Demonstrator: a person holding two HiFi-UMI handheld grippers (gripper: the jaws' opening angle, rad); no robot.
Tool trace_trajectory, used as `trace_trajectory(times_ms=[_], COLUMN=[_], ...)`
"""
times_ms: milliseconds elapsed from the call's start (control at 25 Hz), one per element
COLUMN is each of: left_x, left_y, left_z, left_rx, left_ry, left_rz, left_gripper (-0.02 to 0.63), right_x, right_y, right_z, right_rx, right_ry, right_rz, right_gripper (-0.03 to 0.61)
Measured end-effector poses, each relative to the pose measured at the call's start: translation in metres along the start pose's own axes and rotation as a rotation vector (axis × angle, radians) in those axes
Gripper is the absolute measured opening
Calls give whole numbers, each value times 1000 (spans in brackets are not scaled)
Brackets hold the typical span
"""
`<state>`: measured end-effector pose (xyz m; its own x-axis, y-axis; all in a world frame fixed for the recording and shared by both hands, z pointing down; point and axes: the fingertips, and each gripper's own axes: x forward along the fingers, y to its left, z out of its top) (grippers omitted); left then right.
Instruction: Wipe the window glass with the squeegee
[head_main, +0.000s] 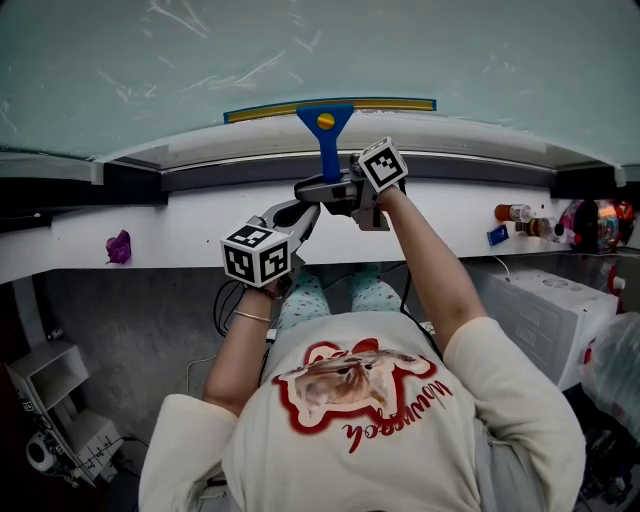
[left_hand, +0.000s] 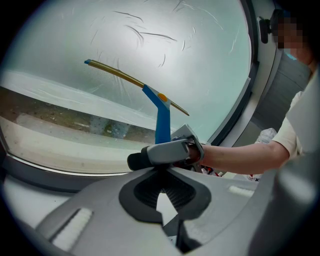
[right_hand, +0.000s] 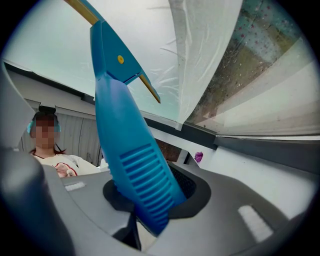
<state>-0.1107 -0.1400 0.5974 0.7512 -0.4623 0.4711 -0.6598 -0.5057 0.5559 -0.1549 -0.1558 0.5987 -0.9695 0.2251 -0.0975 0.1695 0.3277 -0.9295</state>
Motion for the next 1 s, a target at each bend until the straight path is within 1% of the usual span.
trace_trajectory(times_ms=[120, 240, 400, 560, 760, 1000], left_x=[1, 2, 4, 5, 6, 7], left_y=[1, 3, 4, 5, 7, 9], left_z=[-2, -5, -7, -9, -11, -15], left_rx=[-5, -8, -10, -16, -48, -53], left_ry=[1, 9, 17, 19, 6, 14], left_rz=[1, 4, 4, 3, -7, -10], left_gripper=[2, 2, 2, 2, 2, 2], right_x=[2, 1, 4, 3, 3, 3], right_y=[4, -2, 3, 0, -3, -7], right_z=[0, -3, -2, -3, -5, -7], right_rx=[10, 27, 20, 29, 36, 53], right_ry=[-6, -7, -17, -18, -24, -33], right_rz=[22, 13, 46, 44, 49, 55], right_gripper=[124, 124, 124, 127, 127, 127])
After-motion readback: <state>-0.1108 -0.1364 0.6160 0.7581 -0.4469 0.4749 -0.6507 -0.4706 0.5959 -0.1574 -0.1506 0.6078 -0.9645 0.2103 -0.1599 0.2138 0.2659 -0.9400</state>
